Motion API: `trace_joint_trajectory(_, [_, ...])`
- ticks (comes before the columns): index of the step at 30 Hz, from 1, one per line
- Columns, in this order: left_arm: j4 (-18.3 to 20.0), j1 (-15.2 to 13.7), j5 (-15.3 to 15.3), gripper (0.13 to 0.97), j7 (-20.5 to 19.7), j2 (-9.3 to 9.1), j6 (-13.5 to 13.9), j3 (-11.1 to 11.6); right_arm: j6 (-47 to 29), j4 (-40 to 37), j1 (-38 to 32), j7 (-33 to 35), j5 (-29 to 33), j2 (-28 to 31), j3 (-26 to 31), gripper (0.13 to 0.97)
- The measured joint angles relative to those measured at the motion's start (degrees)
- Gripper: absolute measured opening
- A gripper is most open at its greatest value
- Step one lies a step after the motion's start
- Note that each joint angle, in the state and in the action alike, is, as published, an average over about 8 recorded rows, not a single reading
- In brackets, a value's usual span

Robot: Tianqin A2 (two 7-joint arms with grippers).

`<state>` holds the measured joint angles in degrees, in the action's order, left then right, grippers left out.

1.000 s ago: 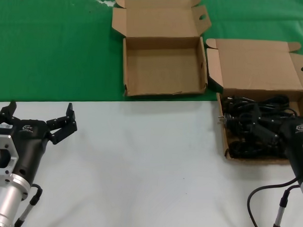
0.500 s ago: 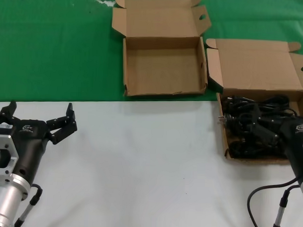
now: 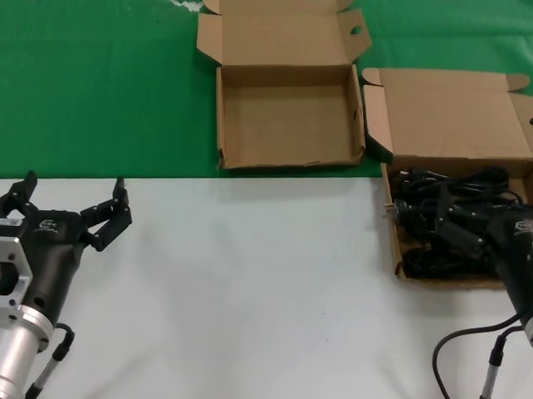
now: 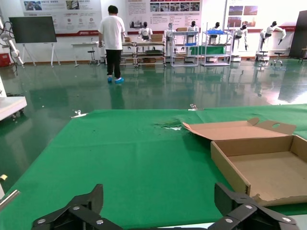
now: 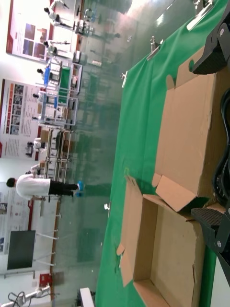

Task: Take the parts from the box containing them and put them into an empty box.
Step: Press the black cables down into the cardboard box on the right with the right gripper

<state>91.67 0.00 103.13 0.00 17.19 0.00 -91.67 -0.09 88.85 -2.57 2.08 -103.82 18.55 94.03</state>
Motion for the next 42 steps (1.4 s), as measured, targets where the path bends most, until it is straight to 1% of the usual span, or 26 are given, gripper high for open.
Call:
trace_joint_trajectory(1, [0.0, 0.0, 0.0, 0.879, 0.0, 0.00, 0.0, 0.0, 0.0, 0.0, -0.1, -0.1, -0.1, 0.3, 0.3, 0.966])
trace_joint_trajectory(6, [0.0, 0.0, 0.0, 0.791, 0.0, 0.00, 0.0, 0.0, -0.9, -0.2, -0.9, -0.4, -0.1, 2.2, 1.2, 0.966])
trace_joint_trajectory(9, [0.0, 0.0, 0.0, 0.738, 0.0, 0.00, 0.0, 0.0, -2.7, -0.7, -2.0, -0.7, 0.0, 4.6, 1.8, 0.966])
trace_joint_trajectory(10, [0.0, 0.0, 0.0, 0.738, 0.0, 0.00, 0.0, 0.0, -3.6, -1.0, -2.5, -0.9, 0.0, 5.6, 2.1, 0.966])
trace_joint_trajectory(14, [0.0, 0.0, 0.0, 0.635, 0.0, 0.00, 0.0, 0.0, -8.3, -2.4, -4.8, -1.2, 0.3, 10.0, 2.8, 0.966])
trace_joint_trajectory(18, [0.0, 0.0, 0.0, 0.533, 0.0, 0.00, 0.0, 0.0, -14.6, -4.4, -7.8, 0.3, 0.6, 14.4, 3.2, 0.966])
trace_joint_trajectory(19, [0.0, 0.0, 0.0, 0.533, 0.0, 0.00, 0.0, 0.0, -16.4, -4.9, -8.7, 0.9, 0.7, 15.6, 3.4, 0.966])
trace_joint_trajectory(20, [0.0, 0.0, 0.0, 0.508, 0.0, 0.00, 0.0, 0.0, -18.3, -5.5, -9.7, 1.5, 0.8, 16.7, 3.6, 0.966])
trace_joint_trajectory(24, [0.0, 0.0, 0.0, 0.410, 0.0, 0.00, 0.0, 0.0, -26.2, -8.0, -14.4, 3.4, 1.8, 21.2, 5.2, 0.966])
trace_joint_trajectory(27, [0.0, 0.0, 0.0, 0.336, 0.0, 0.00, 0.0, 0.0, -32.5, -10.1, -18.9, 3.6, 3.2, 24.3, 7.4, 0.966])
trace_joint_trajectory(28, [0.0, 0.0, 0.0, 0.336, 0.0, 0.00, 0.0, 0.0, -34.5, -10.8, -20.5, 3.5, 3.7, 25.1, 8.2, 0.966])
trace_joint_trajectory(31, [0.0, 0.0, 0.0, 0.288, 0.0, 0.00, 0.0, 0.0, -40.2, -13.2, -25.6, 3.2, 5.7, 26.9, 10.8, 0.966])
trace_joint_trajectory(36, [0.0, 0.0, 0.0, 0.208, 0.0, 0.00, 0.0, 0.0, -48.7, -18.2, -33.9, 4.9, 9.4, 27.8, 15.1, 0.966])
trace_joint_trajectory(40, [0.0, 0.0, 0.0, 0.208, 0.0, 0.00, 0.0, 0.0, -54.5, -23.3, -40.1, 8.9, 12.5, 27.1, 18.4, 0.966])
trace_joint_trajectory(42, [0.0, 0.0, 0.0, 0.192, 0.0, 0.00, 0.0, 0.0, -56.8, -26.1, -43.0, 11.3, 14.0, 26.3, 19.9, 0.966])
